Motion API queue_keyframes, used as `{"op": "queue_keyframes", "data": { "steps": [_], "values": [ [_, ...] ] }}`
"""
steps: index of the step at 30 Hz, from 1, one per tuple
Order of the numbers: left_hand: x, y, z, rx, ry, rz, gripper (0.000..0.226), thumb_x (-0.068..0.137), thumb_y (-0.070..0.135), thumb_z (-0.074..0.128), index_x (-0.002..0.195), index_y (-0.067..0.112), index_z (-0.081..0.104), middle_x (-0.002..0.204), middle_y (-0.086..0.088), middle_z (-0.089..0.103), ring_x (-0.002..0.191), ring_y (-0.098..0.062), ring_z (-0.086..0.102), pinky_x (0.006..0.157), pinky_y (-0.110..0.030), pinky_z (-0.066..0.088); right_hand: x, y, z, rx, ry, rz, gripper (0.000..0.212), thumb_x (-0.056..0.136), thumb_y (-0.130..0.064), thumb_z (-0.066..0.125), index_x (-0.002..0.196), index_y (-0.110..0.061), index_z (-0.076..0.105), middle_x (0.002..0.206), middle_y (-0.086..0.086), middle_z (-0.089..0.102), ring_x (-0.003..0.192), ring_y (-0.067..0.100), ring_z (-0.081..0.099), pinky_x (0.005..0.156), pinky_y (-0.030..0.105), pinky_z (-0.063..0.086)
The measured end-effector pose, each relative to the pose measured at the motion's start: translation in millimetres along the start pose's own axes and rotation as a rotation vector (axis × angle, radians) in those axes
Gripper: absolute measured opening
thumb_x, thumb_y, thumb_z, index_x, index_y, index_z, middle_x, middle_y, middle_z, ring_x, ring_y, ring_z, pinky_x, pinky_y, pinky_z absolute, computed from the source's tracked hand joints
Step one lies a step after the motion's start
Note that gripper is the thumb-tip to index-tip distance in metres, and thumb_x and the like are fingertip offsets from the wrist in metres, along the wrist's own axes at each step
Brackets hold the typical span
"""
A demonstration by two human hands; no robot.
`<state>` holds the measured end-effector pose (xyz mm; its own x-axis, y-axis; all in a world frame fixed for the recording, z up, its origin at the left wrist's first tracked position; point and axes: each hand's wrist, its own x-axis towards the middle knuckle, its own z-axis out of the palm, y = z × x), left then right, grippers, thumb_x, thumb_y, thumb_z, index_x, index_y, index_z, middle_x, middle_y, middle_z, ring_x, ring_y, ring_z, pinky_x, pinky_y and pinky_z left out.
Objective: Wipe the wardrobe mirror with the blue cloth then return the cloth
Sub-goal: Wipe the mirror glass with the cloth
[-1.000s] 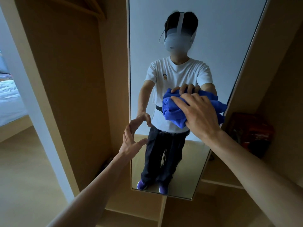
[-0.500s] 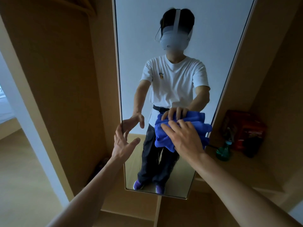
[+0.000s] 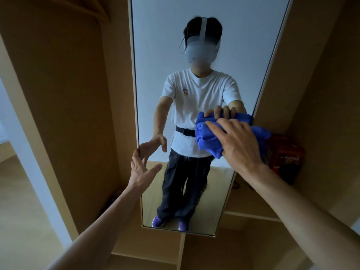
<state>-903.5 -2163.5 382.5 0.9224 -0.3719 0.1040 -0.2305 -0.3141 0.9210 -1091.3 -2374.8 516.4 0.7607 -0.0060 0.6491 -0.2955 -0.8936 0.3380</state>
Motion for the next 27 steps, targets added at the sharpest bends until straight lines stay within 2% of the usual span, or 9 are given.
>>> {"op": "queue_keyframes", "data": {
  "steps": [4,8,13,21,27],
  "values": [
    [-1.2,1.6,9.2,0.066,0.051,-0.019,0.107,0.089,0.040,0.074,0.160,0.029,-0.006,0.165,-0.013,0.013,0.146,-0.042,0.031,0.101,-0.057,0.045,-3.5,8.5,1.3,-0.025,0.025,0.013,0.064,0.082,-0.014,0.067,0.143,-0.019,0.050,0.123,0.006,0.058,0.102,0.031,0.055,0.083,0.045,0.042],
    [-2.2,0.3,15.4,0.092,0.094,-0.014,0.107,0.089,0.037,0.073,0.160,0.028,-0.006,0.163,-0.014,0.016,0.145,-0.042,0.030,0.103,-0.062,0.045,-16.5,5.4,15.9,-0.017,0.024,0.003,0.057,0.085,-0.017,0.061,0.141,-0.019,0.052,0.120,0.005,0.059,0.100,0.031,0.056,0.084,0.044,0.042],
    [-3.6,1.8,20.0,0.106,0.123,-0.021,0.108,0.089,0.036,0.074,0.161,0.027,-0.007,0.162,-0.016,0.017,0.146,-0.043,0.028,0.104,-0.061,0.042,-39.2,0.3,37.2,-0.001,-0.018,-0.015,0.060,0.080,-0.014,0.068,0.139,-0.020,0.054,0.119,0.004,0.060,0.099,0.029,0.056,0.086,0.043,0.044],
    [-5.9,2.3,12.7,0.108,0.063,-0.024,0.108,0.090,0.036,0.073,0.160,0.030,-0.009,0.165,-0.014,0.012,0.147,-0.043,0.027,0.103,-0.059,0.042,-66.7,-6.1,50.4,0.051,-0.065,-0.047,0.062,0.074,-0.008,0.074,0.133,-0.018,0.059,0.119,0.007,0.064,0.098,0.031,0.060,0.086,0.045,0.050],
    [-6.9,3.7,1.2,0.068,0.011,0.006,0.106,0.091,0.030,0.074,0.161,0.027,-0.004,0.166,-0.010,0.012,0.148,-0.038,0.028,0.103,-0.053,0.042,-60.5,5.4,36.2,0.058,-0.084,0.030,0.074,0.074,-0.015,0.077,0.143,-0.021,0.052,0.123,0.003,0.060,0.098,0.026,0.059,0.085,0.042,0.046]
  ]
}}
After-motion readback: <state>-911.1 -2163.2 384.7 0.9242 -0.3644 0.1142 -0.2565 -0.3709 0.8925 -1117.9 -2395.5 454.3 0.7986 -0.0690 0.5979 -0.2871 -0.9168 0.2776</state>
